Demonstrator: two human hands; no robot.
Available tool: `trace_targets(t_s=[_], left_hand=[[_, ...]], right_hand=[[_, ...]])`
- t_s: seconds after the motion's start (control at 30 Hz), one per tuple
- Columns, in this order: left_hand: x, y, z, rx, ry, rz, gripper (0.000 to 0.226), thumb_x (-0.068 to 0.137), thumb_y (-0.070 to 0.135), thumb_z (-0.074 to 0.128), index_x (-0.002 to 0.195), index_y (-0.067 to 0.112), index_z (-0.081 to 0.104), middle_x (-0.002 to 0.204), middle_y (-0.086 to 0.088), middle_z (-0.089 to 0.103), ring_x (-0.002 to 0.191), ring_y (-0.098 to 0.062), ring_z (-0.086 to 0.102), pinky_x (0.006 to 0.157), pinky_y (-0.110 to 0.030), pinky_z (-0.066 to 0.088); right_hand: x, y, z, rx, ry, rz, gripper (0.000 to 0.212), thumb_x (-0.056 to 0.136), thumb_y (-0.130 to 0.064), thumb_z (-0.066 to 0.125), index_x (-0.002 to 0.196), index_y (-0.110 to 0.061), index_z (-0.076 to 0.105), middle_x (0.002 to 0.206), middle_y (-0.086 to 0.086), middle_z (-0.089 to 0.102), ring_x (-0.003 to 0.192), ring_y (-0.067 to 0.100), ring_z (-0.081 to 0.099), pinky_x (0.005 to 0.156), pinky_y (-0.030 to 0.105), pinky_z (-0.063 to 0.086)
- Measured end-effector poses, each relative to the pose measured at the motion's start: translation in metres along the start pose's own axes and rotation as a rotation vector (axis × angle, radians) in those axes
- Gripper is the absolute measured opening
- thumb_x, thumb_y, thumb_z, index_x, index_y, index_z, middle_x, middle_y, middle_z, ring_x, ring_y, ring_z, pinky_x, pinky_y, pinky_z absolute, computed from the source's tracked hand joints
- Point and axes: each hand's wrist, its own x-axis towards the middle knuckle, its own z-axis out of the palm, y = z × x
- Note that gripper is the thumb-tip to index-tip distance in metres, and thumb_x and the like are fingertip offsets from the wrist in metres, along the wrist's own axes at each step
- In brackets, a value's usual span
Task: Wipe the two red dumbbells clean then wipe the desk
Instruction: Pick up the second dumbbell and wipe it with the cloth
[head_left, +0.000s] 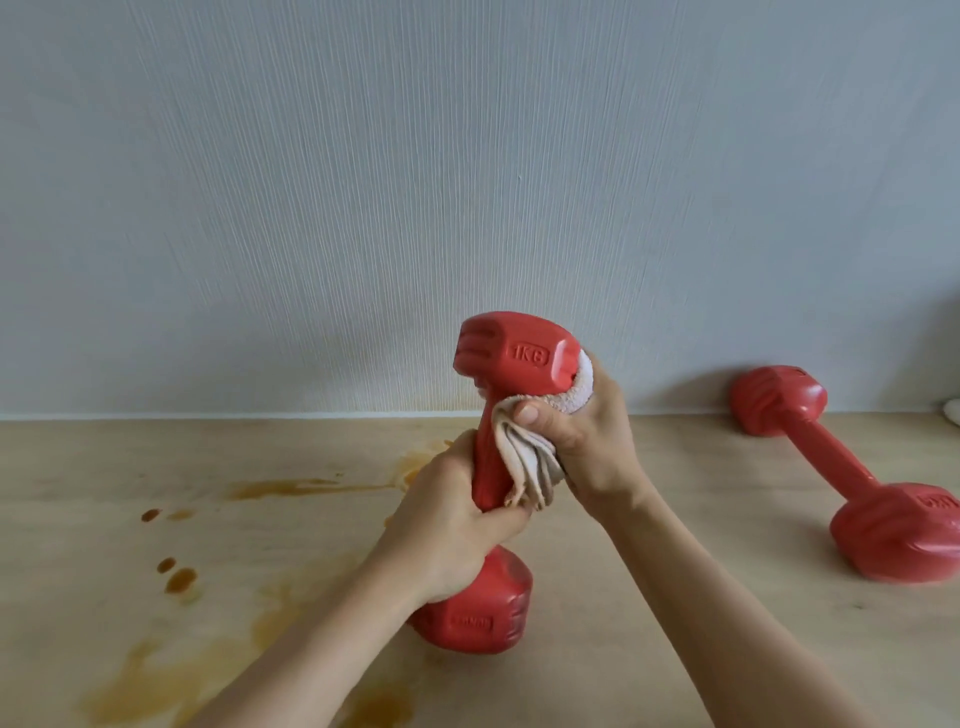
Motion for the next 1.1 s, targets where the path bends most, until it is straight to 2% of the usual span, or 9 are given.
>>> trace_targets(t_s=[0.1, 0.3, 0.4, 0.53, 0.63, 0.7, 0.83, 0.97, 1.1], left_hand=[[0.002, -0.006, -0.002, -0.082, -0.04, 0.001, 0.03, 0.065, 0.032, 0.07, 0.092, 0.029, 0.057, 0.082, 0.004, 0.068, 0.077, -0.013, 0.066, 0.077, -0.043, 0.054], [-0.001, -0.01, -0.008, -0.307, -0.139, -0.006, 0.028, 0.068, 0.018, 0.073, 0.091, 0.019, 0.057, 0.073, 0.005, 0.063, 0.069, -0.016, 0.063, 0.07, -0.034, 0.054], [-0.004, -0.01, -0.014, -0.361, -0.157, -0.04, 0.031, 0.068, 0.016, 0.075, 0.091, 0.015, 0.054, 0.073, -0.001, 0.058, 0.068, -0.018, 0.061, 0.069, -0.033, 0.054], [-0.005, -0.011, -0.022, -0.322, -0.069, -0.097, 0.029, 0.075, 0.006, 0.075, 0.089, 0.014, 0.051, 0.077, -0.006, 0.052, 0.066, -0.016, 0.059, 0.062, -0.024, 0.053], [-0.004, -0.013, -0.023, -0.322, -0.014, -0.12, 0.029, 0.076, 0.003, 0.073, 0.092, 0.011, 0.05, 0.073, -0.004, 0.053, 0.062, -0.013, 0.058, 0.058, -0.024, 0.05], [-0.002, -0.015, -0.021, -0.285, 0.005, -0.097, 0.029, 0.073, 0.007, 0.073, 0.09, 0.011, 0.05, 0.069, -0.001, 0.056, 0.06, -0.012, 0.058, 0.056, -0.028, 0.049], [0.002, -0.018, -0.015, -0.142, 0.063, -0.069, 0.024, 0.068, 0.011, 0.067, 0.085, 0.013, 0.05, 0.07, -0.001, 0.058, 0.057, -0.009, 0.055, 0.054, -0.026, 0.042], [0.008, -0.016, -0.012, -0.062, 0.113, -0.03, 0.022, 0.07, 0.011, 0.07, 0.081, 0.012, 0.05, 0.067, 0.0, 0.058, 0.053, -0.003, 0.052, 0.049, -0.019, 0.038], [0.013, -0.018, -0.013, -0.102, 0.118, -0.091, 0.028, 0.069, 0.018, 0.07, 0.087, 0.007, 0.052, 0.071, -0.005, 0.061, 0.057, -0.013, 0.055, 0.054, -0.028, 0.041]], right_hand=[[0.002, 0.009, -0.003, 0.086, -0.058, 0.04, 0.083, 0.056, -0.047, 0.087, 0.11, 0.008, 0.056, 0.102, 0.037, 0.061, 0.094, 0.047, 0.062, 0.086, 0.055, 0.049], [0.002, 0.011, -0.002, 0.108, -0.057, 0.164, 0.071, 0.059, -0.043, 0.085, 0.106, 0.004, 0.058, 0.083, 0.009, 0.067, 0.073, 0.019, 0.066, 0.067, 0.03, 0.053], [0.001, 0.008, -0.009, 0.044, -0.061, 0.187, 0.055, 0.066, -0.033, 0.082, 0.105, 0.001, 0.062, 0.09, 0.012, 0.07, 0.082, 0.024, 0.068, 0.075, 0.036, 0.053], [0.001, -0.003, -0.012, 0.022, 0.099, 0.221, 0.046, 0.071, -0.021, 0.072, 0.111, 0.001, 0.063, 0.099, 0.012, 0.069, 0.091, 0.025, 0.066, 0.088, 0.043, 0.051], [0.003, -0.018, -0.003, 0.138, 0.053, 0.218, 0.045, 0.08, -0.02, 0.066, 0.117, 0.003, 0.057, 0.095, 0.015, 0.065, 0.088, 0.029, 0.064, 0.084, 0.046, 0.053], [0.002, -0.022, 0.007, 0.039, -0.006, 0.193, 0.042, 0.084, -0.018, 0.065, 0.12, 0.001, 0.056, 0.099, 0.016, 0.067, 0.091, 0.025, 0.067, 0.083, 0.038, 0.055], [0.0, -0.026, 0.018, -0.261, 0.051, 0.112, 0.024, 0.085, -0.016, 0.068, 0.106, -0.004, 0.064, 0.099, 0.019, 0.069, 0.093, 0.03, 0.068, 0.086, 0.05, 0.054], [-0.006, -0.034, 0.021, -0.272, 0.064, 0.135, 0.019, 0.086, -0.013, 0.067, 0.098, 0.001, 0.065, 0.09, 0.02, 0.07, 0.084, 0.027, 0.07, 0.082, 0.049, 0.055], [-0.011, -0.045, 0.016, -0.23, -0.051, 0.187, 0.021, 0.082, -0.018, 0.068, 0.092, 0.001, 0.068, 0.085, 0.019, 0.071, 0.079, 0.026, 0.069, 0.076, 0.043, 0.056]])
